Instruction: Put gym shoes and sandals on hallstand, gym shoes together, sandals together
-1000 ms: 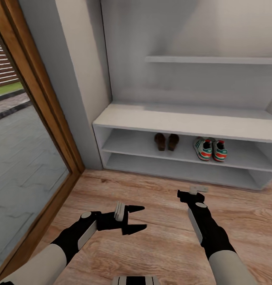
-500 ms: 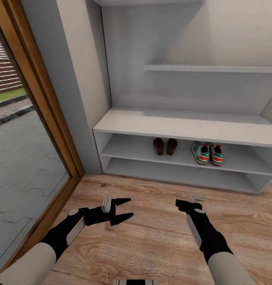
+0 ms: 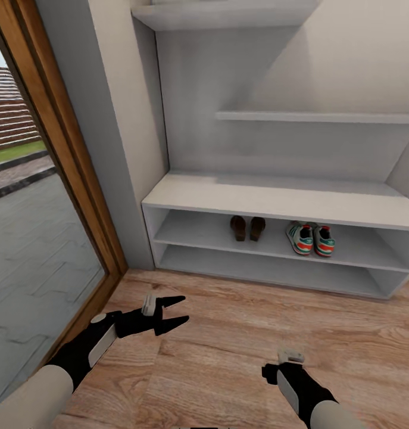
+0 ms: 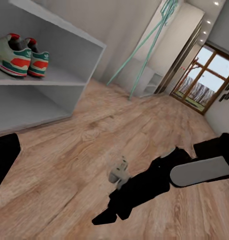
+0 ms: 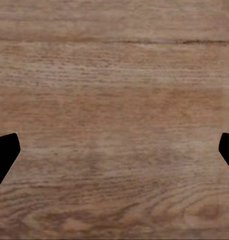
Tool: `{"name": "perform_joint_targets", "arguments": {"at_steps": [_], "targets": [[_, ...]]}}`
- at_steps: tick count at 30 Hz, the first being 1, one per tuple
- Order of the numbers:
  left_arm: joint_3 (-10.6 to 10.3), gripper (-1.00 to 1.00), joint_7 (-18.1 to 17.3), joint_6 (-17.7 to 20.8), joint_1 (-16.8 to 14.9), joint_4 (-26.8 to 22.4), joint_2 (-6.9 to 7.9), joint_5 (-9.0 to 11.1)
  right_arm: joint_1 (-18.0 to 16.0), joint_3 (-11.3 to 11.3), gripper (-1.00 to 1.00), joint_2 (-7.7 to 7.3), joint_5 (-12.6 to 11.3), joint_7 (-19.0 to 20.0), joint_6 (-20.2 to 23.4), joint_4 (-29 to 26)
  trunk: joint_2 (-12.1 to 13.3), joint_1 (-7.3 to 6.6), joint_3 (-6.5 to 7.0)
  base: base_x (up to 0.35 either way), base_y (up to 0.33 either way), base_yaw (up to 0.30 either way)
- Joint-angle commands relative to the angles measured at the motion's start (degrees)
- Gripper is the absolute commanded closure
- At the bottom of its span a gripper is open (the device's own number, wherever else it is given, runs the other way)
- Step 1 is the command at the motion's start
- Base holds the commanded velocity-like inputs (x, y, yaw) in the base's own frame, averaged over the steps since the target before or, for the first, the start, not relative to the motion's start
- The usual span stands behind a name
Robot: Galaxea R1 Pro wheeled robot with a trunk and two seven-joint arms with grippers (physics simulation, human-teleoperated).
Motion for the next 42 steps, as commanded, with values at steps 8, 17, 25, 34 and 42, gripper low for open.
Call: {"name": "perform_joint_targets", "arguments": {"at_steps": [8, 17, 25, 34, 42], "targets": [[0.87, -1.00, 0.03, -0.24, -0.06, 0.03, 0.16, 0.53, -0.01, -0.27, -1.00, 0.82, -0.33, 1.99, -6.63, 1.58, 3.20, -1.77, 1.39, 0.000, 0.000, 0.000], [0.81, -1.00, 0.03, -0.24, -0.06, 0.03, 0.04, 0.53, -0.01, -0.31, -1.00, 0.87, -0.05, 31.62, -10.27, 4.76, 6.81, -3.75, 3.01, 0.000, 0.000, 0.000], [0.74, -1.00, 0.05, -0.24, -0.06, 0.03, -0.06, 0.49, -0.01, -0.42, -1.00, 0.80, 0.18, 34.72, -10.46, 7.67, 10.02, -5.51, 4.45, 0.000, 0.000, 0.000], [0.66, -1.00, 0.10, -0.24, -0.06, 0.03, -0.32, 0.45, 0.01, -0.48, -1.00, 0.74, -0.02, 35.02, -10.46, 17.03, 13.63, -7.48, 6.06, 0.000, 0.000, 0.000], [0.70, -1.00, 0.11, -0.24, -0.06, 0.03, -0.36, 0.44, 0.14, -0.50, -1.00, 0.48, 0.10, 35.02, -10.51, 17.36, 16.84, -9.24, 7.50, 0.000, 0.000, 0.000]]}}
